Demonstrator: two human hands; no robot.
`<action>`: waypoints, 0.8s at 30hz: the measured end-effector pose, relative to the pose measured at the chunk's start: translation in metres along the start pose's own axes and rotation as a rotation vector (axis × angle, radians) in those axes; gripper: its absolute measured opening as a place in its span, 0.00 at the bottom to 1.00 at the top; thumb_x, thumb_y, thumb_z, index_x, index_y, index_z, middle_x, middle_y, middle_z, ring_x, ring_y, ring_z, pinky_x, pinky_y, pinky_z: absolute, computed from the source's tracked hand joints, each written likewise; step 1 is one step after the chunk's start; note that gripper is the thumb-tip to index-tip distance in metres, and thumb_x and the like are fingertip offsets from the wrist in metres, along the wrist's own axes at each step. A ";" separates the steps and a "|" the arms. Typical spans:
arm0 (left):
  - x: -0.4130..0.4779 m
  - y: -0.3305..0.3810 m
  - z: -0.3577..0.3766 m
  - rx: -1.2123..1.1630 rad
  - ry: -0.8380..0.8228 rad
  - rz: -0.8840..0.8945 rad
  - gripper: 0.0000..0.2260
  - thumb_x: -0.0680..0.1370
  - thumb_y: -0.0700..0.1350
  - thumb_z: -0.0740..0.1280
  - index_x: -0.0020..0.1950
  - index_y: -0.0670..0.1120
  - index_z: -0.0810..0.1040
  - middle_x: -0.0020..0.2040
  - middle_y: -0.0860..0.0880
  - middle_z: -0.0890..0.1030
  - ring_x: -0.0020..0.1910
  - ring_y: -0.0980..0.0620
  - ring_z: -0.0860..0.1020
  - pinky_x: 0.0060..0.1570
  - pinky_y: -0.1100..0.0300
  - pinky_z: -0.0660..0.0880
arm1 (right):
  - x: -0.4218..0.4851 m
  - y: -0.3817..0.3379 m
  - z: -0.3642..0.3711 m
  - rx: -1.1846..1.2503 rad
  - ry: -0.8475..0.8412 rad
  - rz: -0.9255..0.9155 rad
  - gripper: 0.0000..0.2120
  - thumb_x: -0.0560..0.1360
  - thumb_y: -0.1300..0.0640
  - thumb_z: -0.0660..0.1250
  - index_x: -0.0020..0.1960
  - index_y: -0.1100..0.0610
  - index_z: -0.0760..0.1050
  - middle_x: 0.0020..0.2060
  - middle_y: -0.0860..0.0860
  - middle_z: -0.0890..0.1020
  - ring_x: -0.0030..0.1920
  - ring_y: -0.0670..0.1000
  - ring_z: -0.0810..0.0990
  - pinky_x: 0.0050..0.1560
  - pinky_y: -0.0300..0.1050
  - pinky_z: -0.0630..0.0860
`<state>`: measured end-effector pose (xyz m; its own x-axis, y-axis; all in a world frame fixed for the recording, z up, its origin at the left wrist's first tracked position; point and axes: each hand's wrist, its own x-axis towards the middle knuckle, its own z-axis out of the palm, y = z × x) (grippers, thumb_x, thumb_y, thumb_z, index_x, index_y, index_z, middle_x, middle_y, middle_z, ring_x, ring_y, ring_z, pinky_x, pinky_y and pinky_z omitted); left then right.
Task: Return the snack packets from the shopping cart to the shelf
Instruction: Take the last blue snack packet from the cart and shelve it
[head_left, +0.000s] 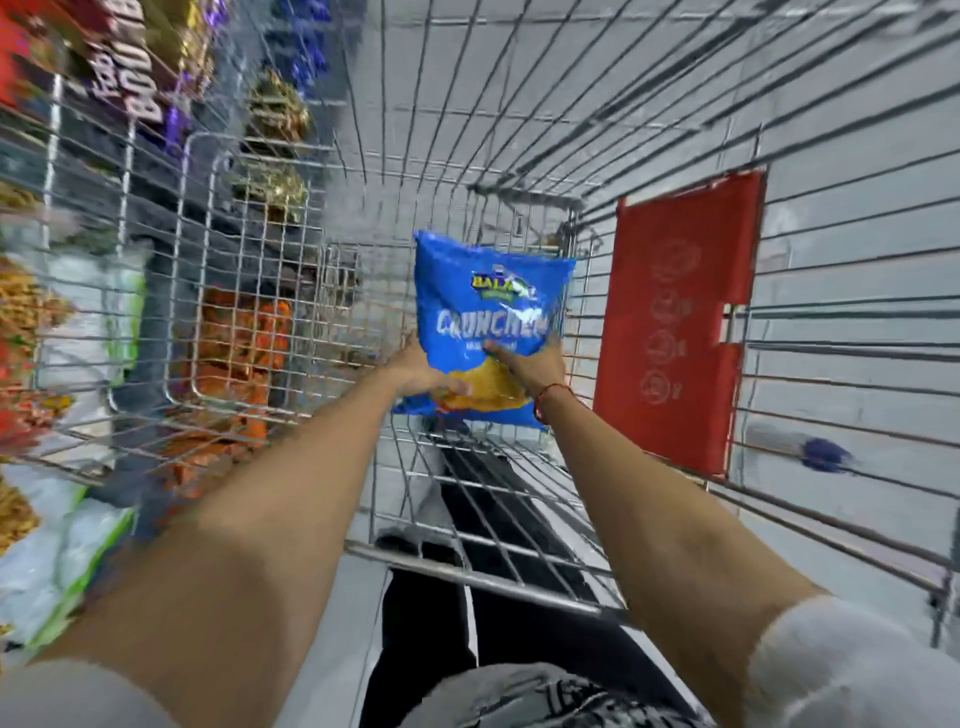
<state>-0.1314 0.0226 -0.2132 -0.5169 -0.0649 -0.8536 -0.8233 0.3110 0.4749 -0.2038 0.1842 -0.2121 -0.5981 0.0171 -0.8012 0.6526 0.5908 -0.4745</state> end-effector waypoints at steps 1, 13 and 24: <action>0.003 -0.003 0.001 -0.007 -0.013 -0.016 0.39 0.61 0.46 0.80 0.68 0.44 0.68 0.66 0.45 0.74 0.62 0.46 0.73 0.63 0.50 0.70 | 0.006 0.000 -0.001 -0.002 -0.021 -0.007 0.39 0.66 0.56 0.78 0.70 0.63 0.63 0.61 0.54 0.75 0.62 0.52 0.74 0.55 0.39 0.70; -0.024 0.015 -0.036 -0.243 0.031 0.019 0.44 0.55 0.49 0.83 0.67 0.46 0.66 0.62 0.49 0.76 0.57 0.49 0.77 0.55 0.55 0.75 | -0.025 -0.061 -0.006 0.035 -0.052 -0.154 0.35 0.57 0.41 0.80 0.59 0.54 0.75 0.53 0.49 0.83 0.52 0.52 0.82 0.53 0.48 0.79; -0.168 0.050 -0.118 -0.334 0.281 0.290 0.27 0.64 0.44 0.78 0.59 0.49 0.73 0.55 0.51 0.80 0.47 0.60 0.79 0.41 0.68 0.77 | -0.123 -0.165 0.002 0.165 -0.141 -0.549 0.27 0.52 0.42 0.81 0.48 0.46 0.78 0.47 0.46 0.86 0.49 0.49 0.85 0.55 0.55 0.81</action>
<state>-0.1135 -0.0625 -0.0206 -0.7400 -0.2872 -0.6082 -0.6432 0.0380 0.7647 -0.2369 0.0833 -0.0355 -0.8086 -0.3696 -0.4578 0.3356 0.3492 -0.8749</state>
